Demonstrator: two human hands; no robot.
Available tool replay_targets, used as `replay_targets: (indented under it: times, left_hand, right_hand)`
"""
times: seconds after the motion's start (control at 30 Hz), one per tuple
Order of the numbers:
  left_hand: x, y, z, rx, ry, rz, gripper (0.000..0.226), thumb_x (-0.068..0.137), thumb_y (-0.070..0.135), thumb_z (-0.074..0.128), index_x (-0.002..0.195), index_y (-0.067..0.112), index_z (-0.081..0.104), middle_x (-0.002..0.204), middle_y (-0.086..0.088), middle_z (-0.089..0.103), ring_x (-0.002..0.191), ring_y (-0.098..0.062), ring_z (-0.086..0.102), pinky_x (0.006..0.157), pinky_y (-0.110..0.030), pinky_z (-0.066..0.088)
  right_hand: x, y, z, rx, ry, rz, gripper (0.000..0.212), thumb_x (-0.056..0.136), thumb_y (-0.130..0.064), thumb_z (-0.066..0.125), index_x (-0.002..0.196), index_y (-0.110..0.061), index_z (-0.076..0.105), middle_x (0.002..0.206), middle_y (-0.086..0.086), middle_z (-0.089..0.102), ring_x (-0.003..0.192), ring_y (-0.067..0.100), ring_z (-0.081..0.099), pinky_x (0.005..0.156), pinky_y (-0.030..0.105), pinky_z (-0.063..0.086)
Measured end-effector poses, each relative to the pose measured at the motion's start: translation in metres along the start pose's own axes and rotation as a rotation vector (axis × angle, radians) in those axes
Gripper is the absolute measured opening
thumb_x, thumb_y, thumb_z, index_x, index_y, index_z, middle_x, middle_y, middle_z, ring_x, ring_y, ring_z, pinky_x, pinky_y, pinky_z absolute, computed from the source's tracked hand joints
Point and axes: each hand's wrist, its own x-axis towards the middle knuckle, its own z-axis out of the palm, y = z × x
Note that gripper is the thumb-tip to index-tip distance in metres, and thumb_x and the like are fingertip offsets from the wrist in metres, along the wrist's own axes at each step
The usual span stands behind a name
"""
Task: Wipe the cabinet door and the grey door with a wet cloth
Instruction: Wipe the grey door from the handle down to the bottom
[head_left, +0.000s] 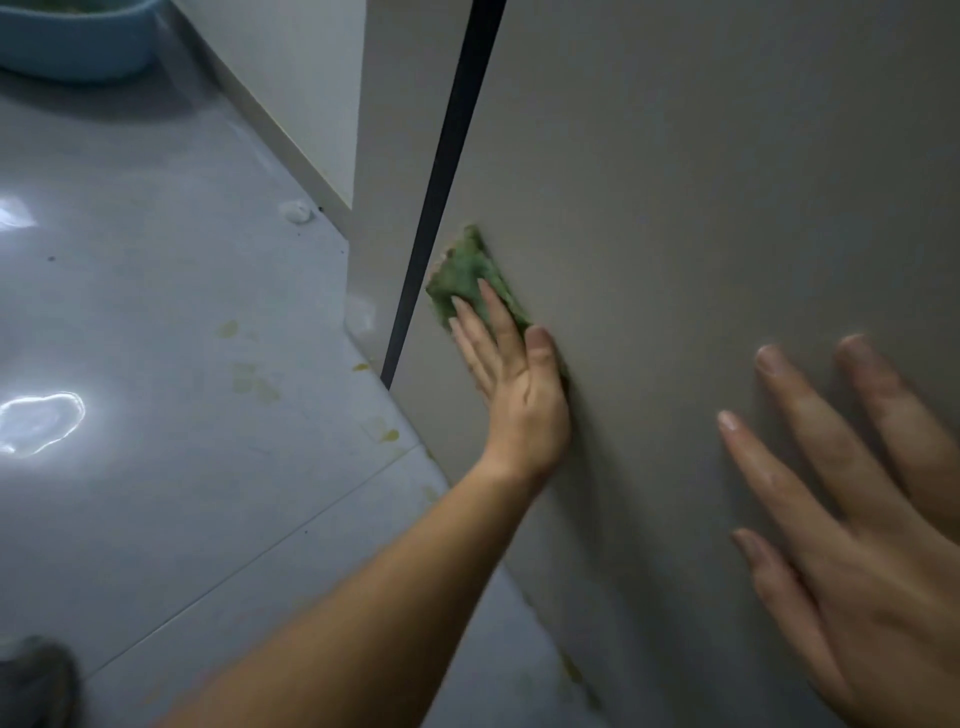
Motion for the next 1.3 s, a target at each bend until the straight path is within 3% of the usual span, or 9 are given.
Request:
replay_targets:
  times: [0.13,0.23,0.43,0.67,0.73,0.83,1.0,1.17,1.3]
  left_hand:
    - [-0.087,-0.015,0.019,-0.07,-0.178,-0.094,0.056,0.1,0.051,0.016,0.133,0.056,-0.029,0.139,0.024,-0.052,0.131,0.01,-0.049,0.113,-0.019,-0.027]
    - [-0.096,-0.027,0.02,-0.088,-0.262,-0.217,0.052,0.106,0.051,0.016,0.13,0.052,-0.031,0.147,0.014,-0.05,0.125,0.006,-0.055,0.112,-0.02,-0.028]
    - [0.001,-0.089,-0.009,-0.121,-0.016,-0.403,0.059,0.112,0.034,0.021,0.161,0.023,-0.011,0.169,0.001,-0.022,0.154,-0.014,-0.024,0.119,-0.026,-0.017]
    - [-0.1,-0.122,0.017,-0.187,-0.165,-0.586,0.061,0.112,0.033,0.023,0.155,0.025,-0.02,0.166,0.002,-0.028,0.145,0.0,-0.025,0.123,-0.03,-0.017]
    - [-0.101,-0.132,0.014,-0.157,-0.215,-0.577,0.06,0.112,0.036,0.019,0.157,0.022,-0.018,0.167,0.001,-0.026,0.15,-0.007,-0.024,0.125,-0.034,-0.015]
    - [-0.058,-0.156,0.005,-0.063,-0.117,-0.504,0.066,0.108,0.049,0.012,0.16,0.018,-0.014,0.169,-0.001,-0.02,0.157,-0.019,-0.017,0.129,-0.041,-0.006]
    - [-0.04,-0.159,0.011,-0.139,-0.004,-0.568,0.059,0.112,0.033,0.017,0.16,0.014,-0.012,0.169,0.003,-0.017,0.155,-0.01,-0.017,0.126,-0.035,-0.011]
    - [-0.144,-0.143,0.041,-0.124,-0.17,-0.593,0.06,0.111,0.038,0.015,0.156,0.017,-0.02,0.166,0.001,-0.026,0.154,-0.01,-0.021,0.126,-0.032,-0.012]
    - [-0.203,-0.097,0.061,-0.166,-0.241,-0.554,0.055,0.111,0.027,0.02,0.132,0.043,-0.028,0.152,0.012,-0.042,0.138,0.005,-0.041,0.11,-0.01,-0.021]
  right_hand:
    - [0.013,-0.021,0.015,-0.032,-0.006,-0.05,0.06,0.095,-0.029,0.037,0.148,-0.004,0.046,0.166,0.018,0.023,0.154,0.039,0.018,0.121,0.065,0.013]
    - [0.023,-0.042,0.027,-0.063,0.004,-0.092,0.063,0.086,-0.022,0.051,0.145,0.0,0.051,0.164,0.02,0.026,0.153,0.038,0.022,0.124,0.057,0.012]
    - [0.036,-0.061,0.048,-0.148,-0.106,-0.106,0.065,0.09,-0.022,0.049,0.149,0.005,0.042,0.166,0.023,0.017,0.155,0.039,0.012,0.125,0.057,0.002]
    - [0.037,-0.073,0.055,-0.147,-0.166,-0.066,0.065,0.09,-0.027,0.047,0.148,0.002,0.044,0.166,0.021,0.017,0.155,0.039,0.012,0.125,0.058,0.001]
    - [0.037,-0.073,0.054,-0.142,-0.173,-0.073,0.065,0.09,-0.027,0.049,0.148,0.002,0.046,0.166,0.022,0.018,0.155,0.04,0.013,0.125,0.059,0.001]
    - [0.036,-0.072,0.057,-0.142,-0.18,-0.081,0.064,0.091,-0.028,0.048,0.148,0.002,0.046,0.166,0.022,0.017,0.155,0.04,0.011,0.124,0.059,-0.001]
    - [0.037,-0.075,0.06,-0.138,-0.182,-0.065,0.064,0.091,-0.027,0.05,0.147,0.003,0.046,0.166,0.023,0.016,0.155,0.04,0.01,0.125,0.057,-0.005]
    - [-0.002,-0.063,0.049,-0.118,-0.166,-0.066,0.065,0.089,-0.023,0.052,0.148,0.003,0.044,0.166,0.02,0.02,0.155,0.035,0.017,0.126,0.052,0.004]
    - [-0.05,-0.04,0.027,-0.157,-0.06,0.007,0.065,0.086,-0.023,0.05,0.148,-0.004,0.049,0.164,0.012,0.03,0.153,0.03,0.025,0.124,0.049,0.015]
